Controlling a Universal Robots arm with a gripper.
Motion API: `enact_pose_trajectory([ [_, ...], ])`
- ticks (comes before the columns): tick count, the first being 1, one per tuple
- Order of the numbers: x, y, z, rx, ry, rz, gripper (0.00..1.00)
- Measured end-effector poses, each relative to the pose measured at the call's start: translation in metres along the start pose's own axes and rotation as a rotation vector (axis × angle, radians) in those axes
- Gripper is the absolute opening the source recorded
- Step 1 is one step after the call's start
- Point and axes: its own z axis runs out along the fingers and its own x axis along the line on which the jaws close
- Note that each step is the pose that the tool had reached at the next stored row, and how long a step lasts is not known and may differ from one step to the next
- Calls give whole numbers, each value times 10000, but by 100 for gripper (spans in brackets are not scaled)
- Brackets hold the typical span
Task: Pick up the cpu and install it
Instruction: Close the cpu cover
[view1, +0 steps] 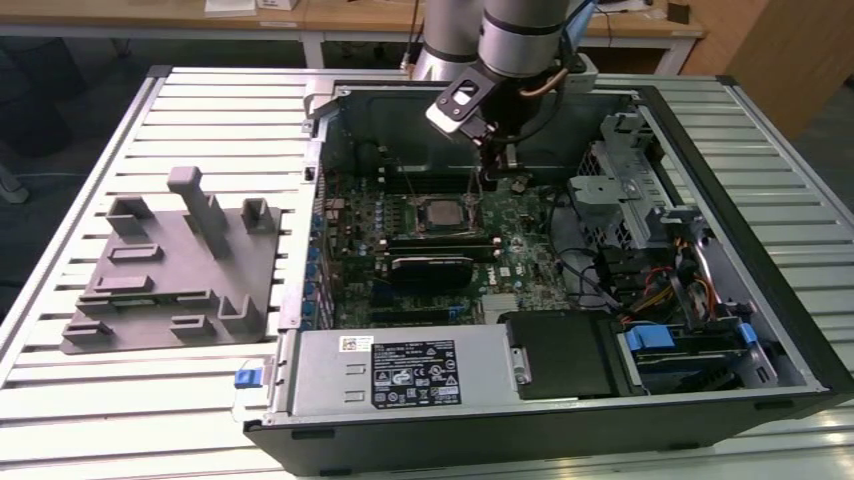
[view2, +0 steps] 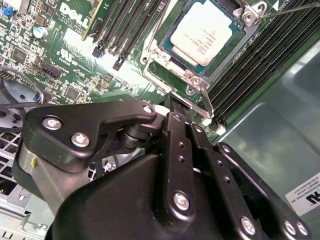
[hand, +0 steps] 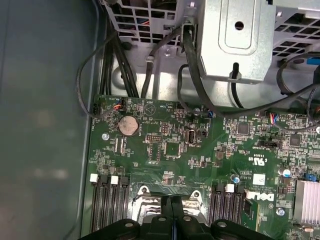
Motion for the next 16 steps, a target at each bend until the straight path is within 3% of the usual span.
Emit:
enact_pose_trajectory([
  [11,1,-71,25,0,1,-1,12],
  [16,5,-204,57,0,0,-1,12],
])
